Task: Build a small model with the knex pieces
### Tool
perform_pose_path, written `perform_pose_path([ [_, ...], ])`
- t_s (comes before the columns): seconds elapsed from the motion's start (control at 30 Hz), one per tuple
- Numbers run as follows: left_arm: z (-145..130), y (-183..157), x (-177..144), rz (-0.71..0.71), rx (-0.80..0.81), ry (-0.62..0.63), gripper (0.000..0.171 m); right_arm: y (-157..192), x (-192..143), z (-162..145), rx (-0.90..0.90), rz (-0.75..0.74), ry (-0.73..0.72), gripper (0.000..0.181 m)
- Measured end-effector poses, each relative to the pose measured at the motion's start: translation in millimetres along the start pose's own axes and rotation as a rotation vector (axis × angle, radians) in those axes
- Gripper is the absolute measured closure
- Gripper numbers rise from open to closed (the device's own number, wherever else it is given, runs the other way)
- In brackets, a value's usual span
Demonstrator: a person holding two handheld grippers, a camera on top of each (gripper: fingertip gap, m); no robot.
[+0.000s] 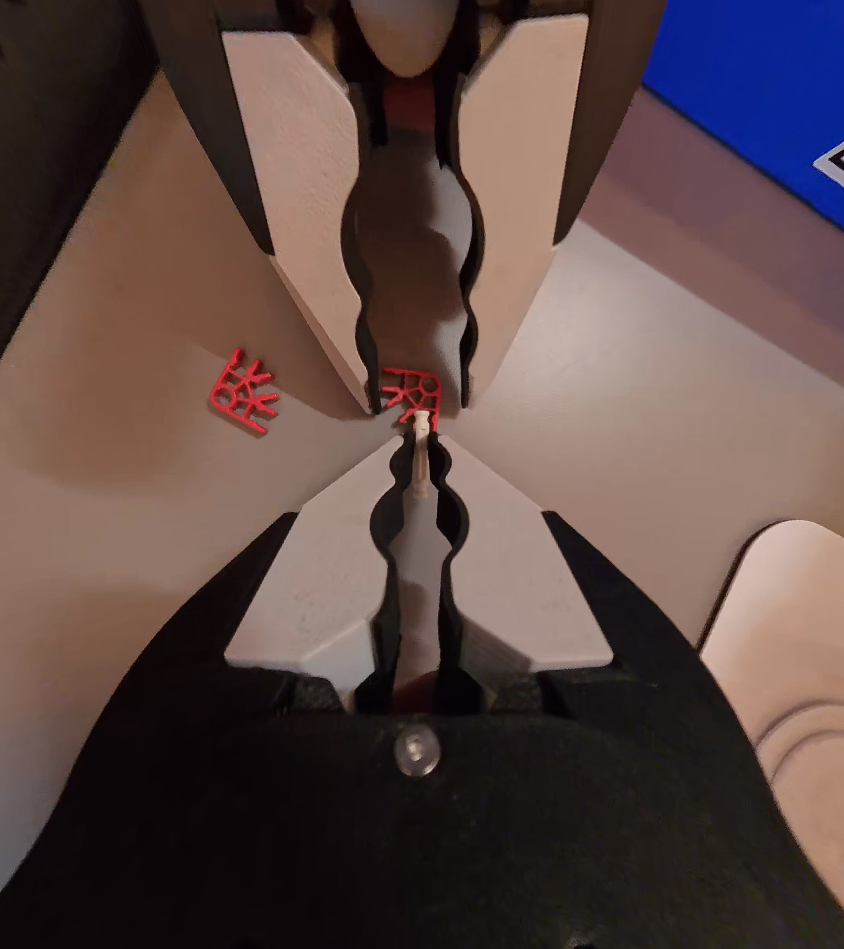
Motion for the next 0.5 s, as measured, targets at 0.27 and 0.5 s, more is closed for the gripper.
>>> perform_pose_path([
  [0.27, -1.4, -3.5, -0.7, -0.003, 0.003, 0.001, 0.144, -0.8, 4.9, 0.5, 0.021, -0.008, 0.017, 0.178],
  [0.5, -0.4, -2.2, -3.6, 0.016, 0.013, -0.009, 0.141, -3.7, -2.6, 1.1, 0.053, -0.021, -0.004, 0.154],
])
Point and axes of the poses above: each gripper's, where its closed fingertips meet, x out along the fingers, z out of its top, y = z × x across the jaws, the point moved 1 cm from there along -x, back along the fingers, and after that the axes turned 5 degrees about -z, right-handed, at the moved point
